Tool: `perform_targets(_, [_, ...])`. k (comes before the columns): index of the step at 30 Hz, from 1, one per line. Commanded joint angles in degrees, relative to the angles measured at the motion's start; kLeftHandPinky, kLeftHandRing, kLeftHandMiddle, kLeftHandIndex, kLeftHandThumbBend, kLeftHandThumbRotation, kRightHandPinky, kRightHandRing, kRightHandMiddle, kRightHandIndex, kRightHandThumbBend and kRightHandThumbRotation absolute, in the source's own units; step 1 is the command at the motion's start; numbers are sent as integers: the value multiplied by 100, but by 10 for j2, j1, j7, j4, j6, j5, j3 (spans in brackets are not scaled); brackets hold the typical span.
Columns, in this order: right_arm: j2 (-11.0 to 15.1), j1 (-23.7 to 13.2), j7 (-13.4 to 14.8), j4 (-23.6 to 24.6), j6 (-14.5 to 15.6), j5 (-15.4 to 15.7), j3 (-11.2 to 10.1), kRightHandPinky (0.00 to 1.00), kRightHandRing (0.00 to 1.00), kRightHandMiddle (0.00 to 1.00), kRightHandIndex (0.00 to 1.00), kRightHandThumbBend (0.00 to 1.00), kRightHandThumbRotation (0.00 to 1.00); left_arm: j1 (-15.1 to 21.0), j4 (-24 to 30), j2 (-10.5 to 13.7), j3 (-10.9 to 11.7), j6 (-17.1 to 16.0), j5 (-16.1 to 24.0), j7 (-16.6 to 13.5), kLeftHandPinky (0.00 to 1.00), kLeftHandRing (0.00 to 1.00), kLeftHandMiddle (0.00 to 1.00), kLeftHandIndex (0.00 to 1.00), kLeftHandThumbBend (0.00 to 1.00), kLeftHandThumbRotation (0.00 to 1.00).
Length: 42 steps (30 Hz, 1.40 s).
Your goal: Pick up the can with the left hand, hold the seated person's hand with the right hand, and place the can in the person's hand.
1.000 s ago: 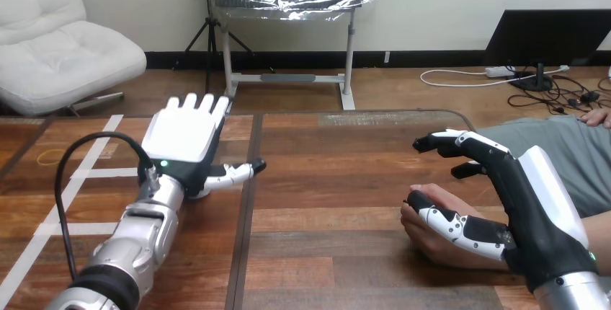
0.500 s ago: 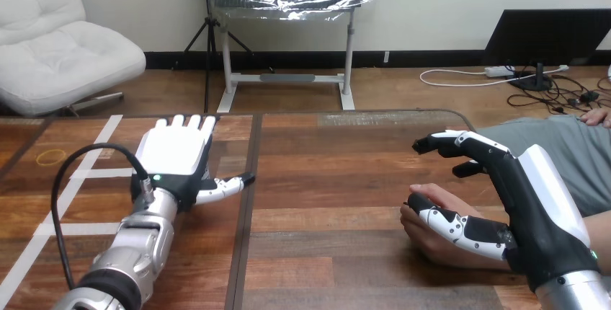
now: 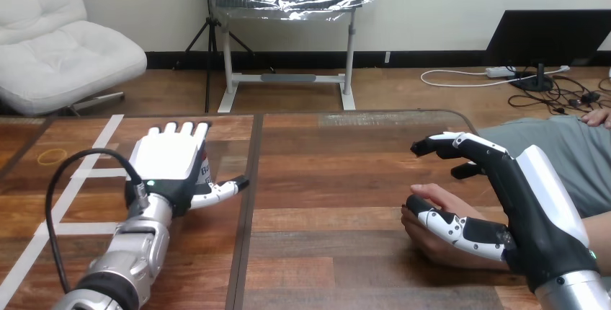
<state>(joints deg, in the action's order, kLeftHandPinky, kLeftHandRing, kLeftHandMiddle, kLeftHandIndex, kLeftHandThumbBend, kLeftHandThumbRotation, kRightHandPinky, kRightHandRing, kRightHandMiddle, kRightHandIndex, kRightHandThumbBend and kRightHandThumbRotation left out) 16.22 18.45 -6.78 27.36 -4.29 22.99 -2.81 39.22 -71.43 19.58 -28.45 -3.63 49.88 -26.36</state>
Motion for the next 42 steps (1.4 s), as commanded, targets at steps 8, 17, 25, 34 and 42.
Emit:
perform_targets(8, [13,-33,-1,25,-5,1,-12,70,79,80,68,56,0,6,-3,1,-1,-16,-19,-25,100,100,100,100,67,100])
perform_targets(17, [17,-33,-3,26,-3,-1,-14,70,80,79,67,56,0,-2,2,3,-6,-19,-26,-23,100,100,100,100,65,100])
perform_targets(25, [19,-35,-5,26,-2,-2,-14,70,80,79,67,56,0,-8,2,5,-6,-24,-31,-23,100,100,100,100,65,100])
perform_targets(34, [20,-36,-7,28,3,-4,-13,70,80,78,67,55,0,-16,5,6,-2,-33,-35,-29,100,100,100,100,65,100])
perform_targets(42, [23,-36,-7,31,8,1,-12,71,80,78,66,55,0,-22,14,9,-1,-43,-42,-32,100,100,100,100,65,100])
